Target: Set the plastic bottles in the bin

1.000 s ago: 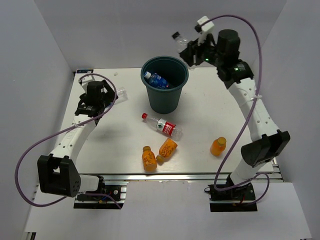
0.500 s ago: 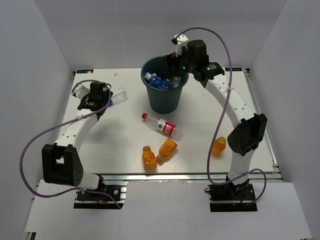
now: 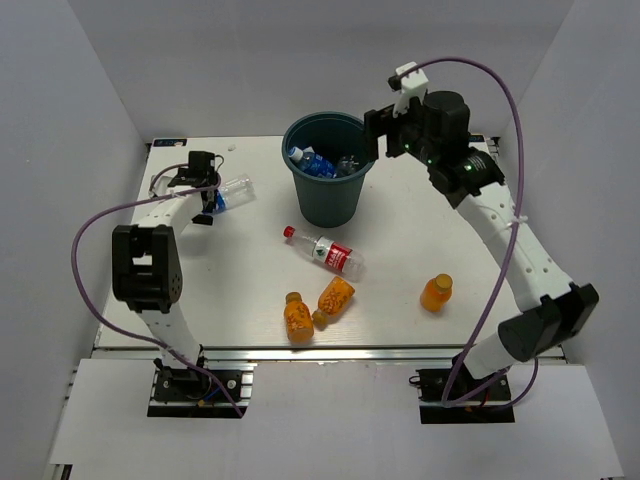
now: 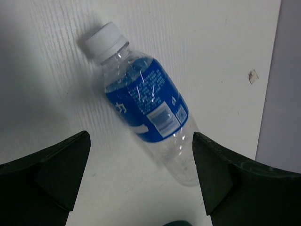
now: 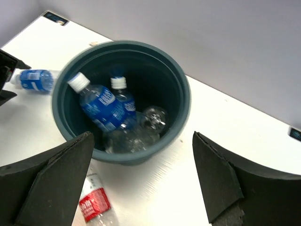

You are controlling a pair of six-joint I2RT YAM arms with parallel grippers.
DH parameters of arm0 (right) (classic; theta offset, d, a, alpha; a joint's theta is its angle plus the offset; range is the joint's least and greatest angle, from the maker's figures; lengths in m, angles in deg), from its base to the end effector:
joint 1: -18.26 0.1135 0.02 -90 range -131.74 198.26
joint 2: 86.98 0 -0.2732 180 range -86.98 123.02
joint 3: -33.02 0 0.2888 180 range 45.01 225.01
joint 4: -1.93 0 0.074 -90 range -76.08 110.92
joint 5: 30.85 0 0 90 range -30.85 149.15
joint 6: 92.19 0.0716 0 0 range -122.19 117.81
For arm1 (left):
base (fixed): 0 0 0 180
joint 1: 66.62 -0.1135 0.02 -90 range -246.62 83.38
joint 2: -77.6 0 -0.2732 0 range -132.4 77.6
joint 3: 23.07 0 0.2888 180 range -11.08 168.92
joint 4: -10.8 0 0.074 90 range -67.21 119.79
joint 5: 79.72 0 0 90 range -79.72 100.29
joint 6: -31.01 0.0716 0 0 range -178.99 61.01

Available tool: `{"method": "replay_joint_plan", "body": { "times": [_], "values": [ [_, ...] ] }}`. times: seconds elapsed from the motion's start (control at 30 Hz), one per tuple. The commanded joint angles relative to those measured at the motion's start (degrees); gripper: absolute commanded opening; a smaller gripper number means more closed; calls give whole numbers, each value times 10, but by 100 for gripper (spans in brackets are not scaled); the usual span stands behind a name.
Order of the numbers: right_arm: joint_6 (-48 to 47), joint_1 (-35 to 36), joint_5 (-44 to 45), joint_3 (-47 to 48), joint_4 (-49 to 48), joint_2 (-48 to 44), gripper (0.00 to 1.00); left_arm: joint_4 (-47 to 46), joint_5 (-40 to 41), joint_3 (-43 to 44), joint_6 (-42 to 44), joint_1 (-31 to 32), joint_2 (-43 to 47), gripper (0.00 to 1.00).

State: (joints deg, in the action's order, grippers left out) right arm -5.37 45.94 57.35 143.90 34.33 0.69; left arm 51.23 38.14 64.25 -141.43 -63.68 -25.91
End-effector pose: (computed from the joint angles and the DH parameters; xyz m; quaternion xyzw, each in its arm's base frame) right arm 0.3691 0.1962 0.4770 -0.2124 0.7312 0.1492 0.6308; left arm 0.4379 0.0110 0.1840 -0.6476 0.6706 -0.0195 0.3612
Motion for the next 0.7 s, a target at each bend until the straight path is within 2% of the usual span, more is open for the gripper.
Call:
{"method": "replay_joint_plan", "body": {
  "times": [0.0, 0.2, 0.4, 0.43, 0.47, 0.57, 0.6, 0.67],
  "values": [
    [-17, -12, 47, -43, -31, -37, 89, 7, -22, 39, -54, -20, -38, 98],
    [-6, -26, 80, -156, -52, -114, 89, -7, -43, 108, -52, -29, -141, 98],
    [66, -36, 74, -274, -81, -175, 89, 8, -64, 169, -28, -47, -213, 96],
    [79, -36, 79, -290, -86, -187, 89, 2, -71, 165, -26, -47, -214, 93],
    [101, -36, 85, -327, -105, -212, 89, -4, -75, 161, -25, -47, -212, 82],
    [120, -39, 94, -374, -122, -248, 89, -19, -82, 147, -8, -48, -200, 63],
    [127, -39, 115, -395, -116, -269, 89, -19, -81, 147, -2, -48, -195, 53],
    [133, -40, 143, -409, -101, -287, 89, -22, -76, 148, 24, -49, -173, 43]
  ]
}}
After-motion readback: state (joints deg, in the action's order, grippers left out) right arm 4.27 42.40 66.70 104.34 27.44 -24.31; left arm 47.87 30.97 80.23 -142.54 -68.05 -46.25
